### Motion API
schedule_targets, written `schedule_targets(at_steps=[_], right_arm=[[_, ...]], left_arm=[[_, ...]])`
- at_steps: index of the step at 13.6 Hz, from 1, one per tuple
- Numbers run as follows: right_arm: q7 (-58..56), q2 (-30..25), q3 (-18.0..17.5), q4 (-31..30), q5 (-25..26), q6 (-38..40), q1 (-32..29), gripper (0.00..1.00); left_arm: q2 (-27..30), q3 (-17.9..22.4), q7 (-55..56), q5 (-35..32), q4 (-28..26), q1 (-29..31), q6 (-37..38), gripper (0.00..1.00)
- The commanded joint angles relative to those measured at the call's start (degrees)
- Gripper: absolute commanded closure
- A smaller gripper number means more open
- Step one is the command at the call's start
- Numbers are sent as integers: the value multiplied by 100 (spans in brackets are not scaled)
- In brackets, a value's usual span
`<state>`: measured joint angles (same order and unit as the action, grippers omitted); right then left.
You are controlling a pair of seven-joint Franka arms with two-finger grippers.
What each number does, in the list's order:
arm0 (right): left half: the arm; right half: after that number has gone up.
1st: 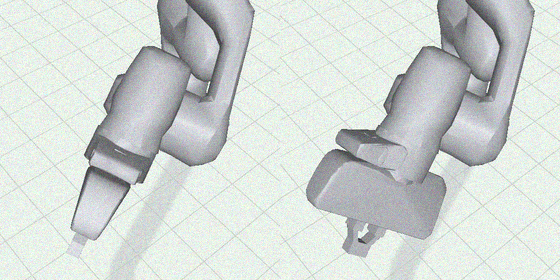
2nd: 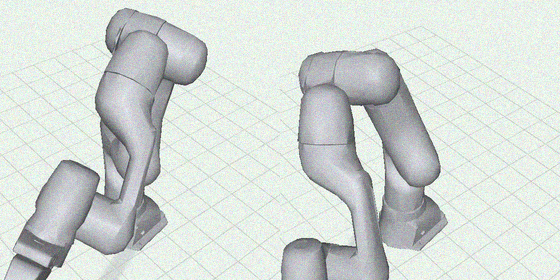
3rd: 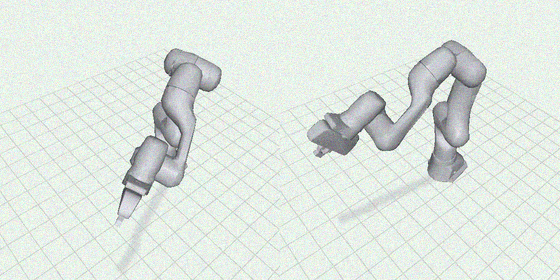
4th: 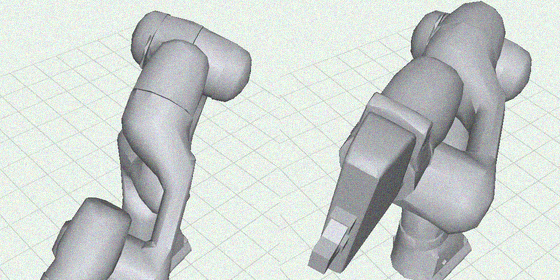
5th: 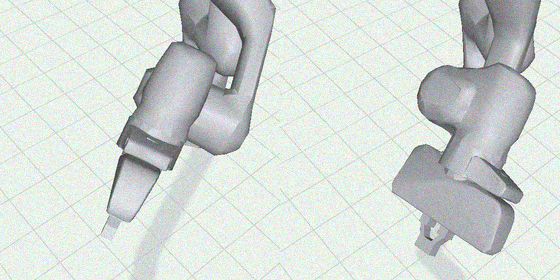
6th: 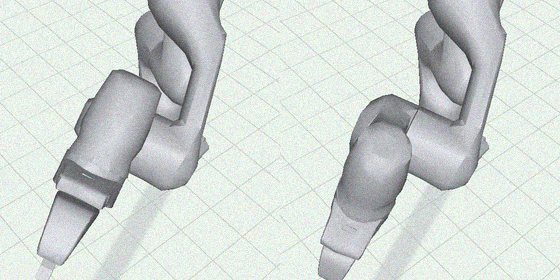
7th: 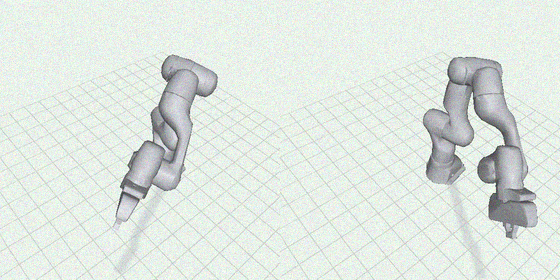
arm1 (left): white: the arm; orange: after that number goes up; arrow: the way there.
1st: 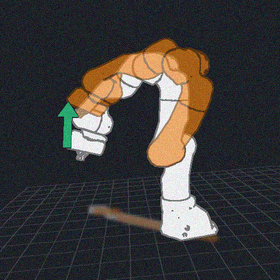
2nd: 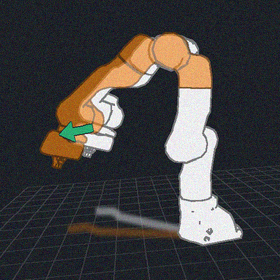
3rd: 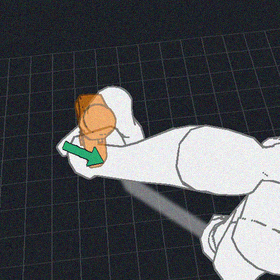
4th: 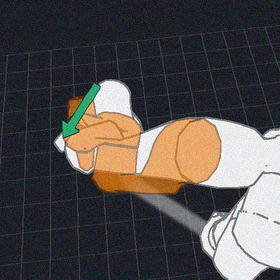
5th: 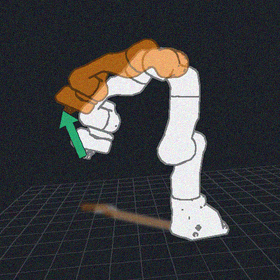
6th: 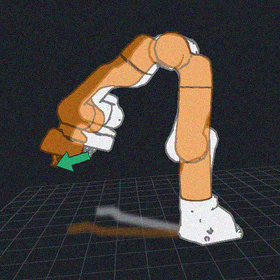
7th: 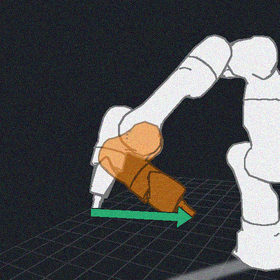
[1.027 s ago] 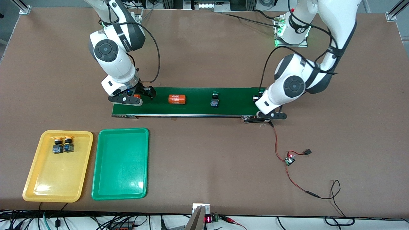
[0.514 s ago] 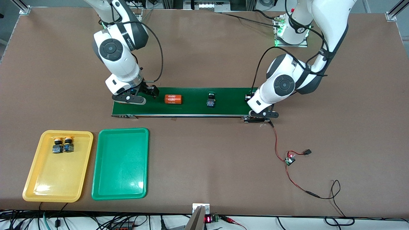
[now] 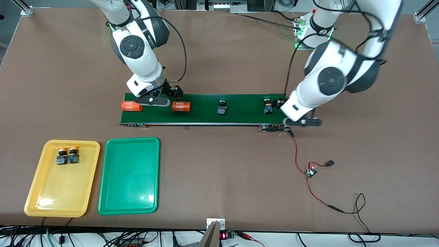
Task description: Sort buttons by color to trays
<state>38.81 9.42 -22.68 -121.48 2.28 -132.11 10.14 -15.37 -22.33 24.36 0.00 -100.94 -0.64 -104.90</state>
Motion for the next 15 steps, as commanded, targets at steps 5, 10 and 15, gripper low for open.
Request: schedule_targets(at_steps=[5, 10, 15], right_arm=[[689, 200, 18, 55, 9, -253, 339, 0], [680, 191, 27, 63, 79, -262, 357, 0], [672, 209, 44, 63, 88, -254, 321, 0]], left_arm=[[1429, 1414, -1794, -61, 75, -7, 1050, 0], [1590, 1592, -2198, -61, 830, 160, 1778, 0], [1634, 1636, -2207, -70, 831, 81, 1824, 0]])
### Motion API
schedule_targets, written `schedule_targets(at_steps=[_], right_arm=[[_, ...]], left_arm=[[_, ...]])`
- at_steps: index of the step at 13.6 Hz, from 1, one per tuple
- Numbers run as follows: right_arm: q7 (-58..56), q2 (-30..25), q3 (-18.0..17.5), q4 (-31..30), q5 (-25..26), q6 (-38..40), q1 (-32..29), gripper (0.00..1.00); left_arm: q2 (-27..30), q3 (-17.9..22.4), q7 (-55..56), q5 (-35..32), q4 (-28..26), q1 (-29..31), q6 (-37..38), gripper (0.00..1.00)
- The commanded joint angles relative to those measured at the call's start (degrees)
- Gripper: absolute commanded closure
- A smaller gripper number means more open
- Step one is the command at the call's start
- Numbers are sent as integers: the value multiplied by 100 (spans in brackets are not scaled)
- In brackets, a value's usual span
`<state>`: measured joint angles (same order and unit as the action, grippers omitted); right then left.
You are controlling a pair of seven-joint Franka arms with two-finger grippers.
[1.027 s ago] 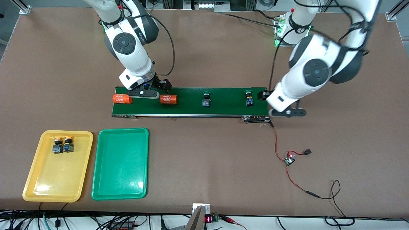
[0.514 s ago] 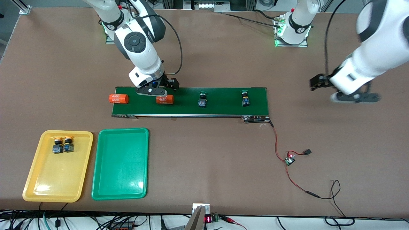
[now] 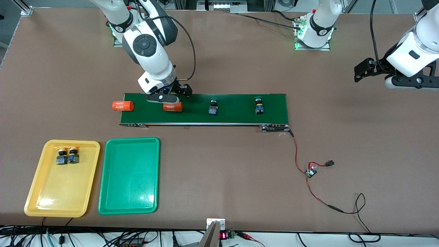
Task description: Sort buttons by color to trays
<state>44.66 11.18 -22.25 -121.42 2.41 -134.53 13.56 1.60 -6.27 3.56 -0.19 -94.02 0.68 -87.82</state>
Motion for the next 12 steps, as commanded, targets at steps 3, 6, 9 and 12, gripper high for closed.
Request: schedule_targets(at_steps=[3, 6, 9, 12], right_arm=[[200, 33, 2, 83, 32, -29, 32, 0], [728, 305, 2, 319, 66, -144, 269, 0], [1131, 603, 2, 610, 477, -135, 445, 0], [1370, 885, 10, 733, 865, -135, 534, 0]], left_arm=[[-72, -14, -119, -51, 165, -15, 150, 0], [-72, -32, -110, -51, 156, -15, 151, 0], [-72, -41, -118, -51, 165, -15, 151, 0], [-72, -41, -118, -51, 165, -15, 151, 0]])
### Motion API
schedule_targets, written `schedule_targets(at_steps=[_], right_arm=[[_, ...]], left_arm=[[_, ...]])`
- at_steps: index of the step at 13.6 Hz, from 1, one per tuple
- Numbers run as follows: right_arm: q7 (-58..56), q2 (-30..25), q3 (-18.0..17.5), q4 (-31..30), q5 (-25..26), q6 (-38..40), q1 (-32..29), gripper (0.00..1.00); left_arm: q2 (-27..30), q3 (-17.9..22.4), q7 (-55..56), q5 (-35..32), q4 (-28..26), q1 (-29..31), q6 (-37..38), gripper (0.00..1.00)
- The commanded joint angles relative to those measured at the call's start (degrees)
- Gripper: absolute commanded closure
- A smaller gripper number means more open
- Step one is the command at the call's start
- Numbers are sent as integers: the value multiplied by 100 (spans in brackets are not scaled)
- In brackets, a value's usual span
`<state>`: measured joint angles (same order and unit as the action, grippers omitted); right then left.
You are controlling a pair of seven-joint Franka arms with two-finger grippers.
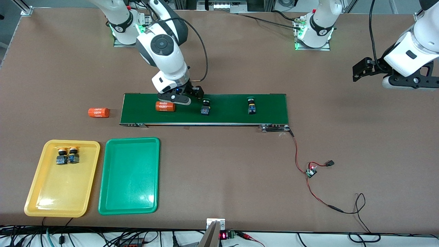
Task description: Sort buttons by color to trays
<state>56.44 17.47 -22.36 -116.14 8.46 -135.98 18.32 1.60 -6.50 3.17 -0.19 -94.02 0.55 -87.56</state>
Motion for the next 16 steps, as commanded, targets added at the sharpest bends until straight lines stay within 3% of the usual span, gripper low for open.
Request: schedule_targets(at_steps=[1, 8, 13, 14, 15, 16], right_arm=[[192, 327, 22, 258, 305, 2, 66, 0], [201, 740, 250, 575, 385, -7, 347, 0], [174, 1021, 276, 575, 763, -261, 348, 2], [174, 1056, 320, 575, 771, -367, 348, 5], [131, 1083, 329, 575, 780, -402, 348, 15], [113, 1083, 355, 575, 798, -403, 348, 33]], left_arm=[[-73, -10, -79, -51, 165, -2, 133, 0], [-73, -10, -88, -51, 165, -2, 151, 0], [-73, -27, -88, -51, 165, -2, 142, 0], [-73, -27, -88, -51, 165, -2, 151, 0], [-73, -27, -88, -51, 165, -2, 160, 0], [-73, -10, -88, -51, 165, -2, 151, 0]])
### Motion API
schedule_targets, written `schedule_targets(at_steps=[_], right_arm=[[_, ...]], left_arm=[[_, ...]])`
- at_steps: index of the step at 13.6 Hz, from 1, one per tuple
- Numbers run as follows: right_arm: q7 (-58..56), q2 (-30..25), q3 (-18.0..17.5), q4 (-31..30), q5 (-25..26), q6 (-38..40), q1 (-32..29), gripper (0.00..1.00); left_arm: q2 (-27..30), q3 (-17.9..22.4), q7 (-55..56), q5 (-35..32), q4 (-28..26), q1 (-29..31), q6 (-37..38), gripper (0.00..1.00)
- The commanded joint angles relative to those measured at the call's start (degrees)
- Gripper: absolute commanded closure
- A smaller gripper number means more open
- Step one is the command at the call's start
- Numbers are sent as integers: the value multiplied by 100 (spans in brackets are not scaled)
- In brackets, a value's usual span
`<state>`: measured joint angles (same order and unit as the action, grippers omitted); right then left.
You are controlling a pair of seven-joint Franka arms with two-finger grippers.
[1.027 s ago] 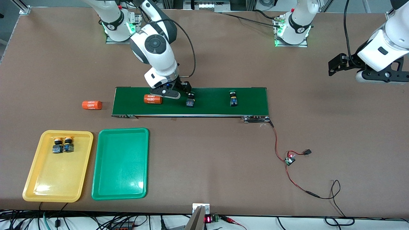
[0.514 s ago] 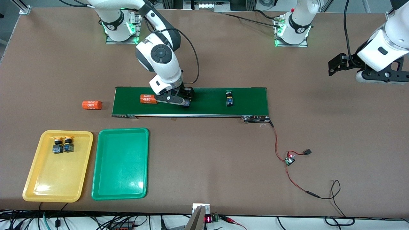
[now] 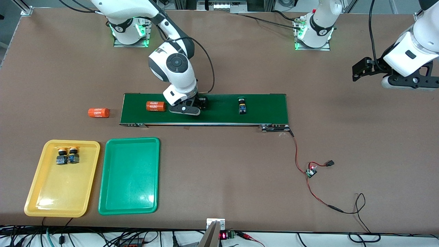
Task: Sort buttons by color to trays
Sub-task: 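Grasp the green-ringed button on the belt with the right gripper, then carry the button into the green tray and open the right gripper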
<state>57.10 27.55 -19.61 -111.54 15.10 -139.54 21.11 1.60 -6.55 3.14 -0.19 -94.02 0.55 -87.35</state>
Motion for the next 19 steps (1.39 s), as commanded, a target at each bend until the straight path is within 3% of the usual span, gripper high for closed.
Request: schedule_targets(at_steps=[1, 2, 3, 4, 9, 13, 16, 19], right_arm=[[-5, 75, 97, 115, 151, -47, 69, 53], [-40, 75, 106, 115, 151, -47, 69, 76], [-67, 75, 124, 106, 160, -39, 69, 91], [-67, 75, 124, 106, 151, -30, 69, 100], [-557, -126, 404, 360, 142, 232, -45, 100], [-2382, -74, 922, 1335, -173, 1218, -484, 100], [-3964, 223, 1493, 1538, -526, 1166, -888, 100], [-4908, 628, 1662, 1749, -508, 1026, -1354, 100]], left_arm=[[-72, 13, -103, -51, 165, -2, 122, 0], [-72, 13, -112, -51, 165, -2, 122, 0], [-72, 13, -112, -51, 165, -2, 122, 0], [-72, 13, -112, -51, 165, -2, 122, 0], [-81, 22, -112, -51, 165, -2, 122, 0], [-81, 4, -112, -51, 165, -2, 122, 0], [-81, 4, -112, -51, 165, -2, 122, 0], [-81, -5, -112, -51, 165, -2, 122, 0]])
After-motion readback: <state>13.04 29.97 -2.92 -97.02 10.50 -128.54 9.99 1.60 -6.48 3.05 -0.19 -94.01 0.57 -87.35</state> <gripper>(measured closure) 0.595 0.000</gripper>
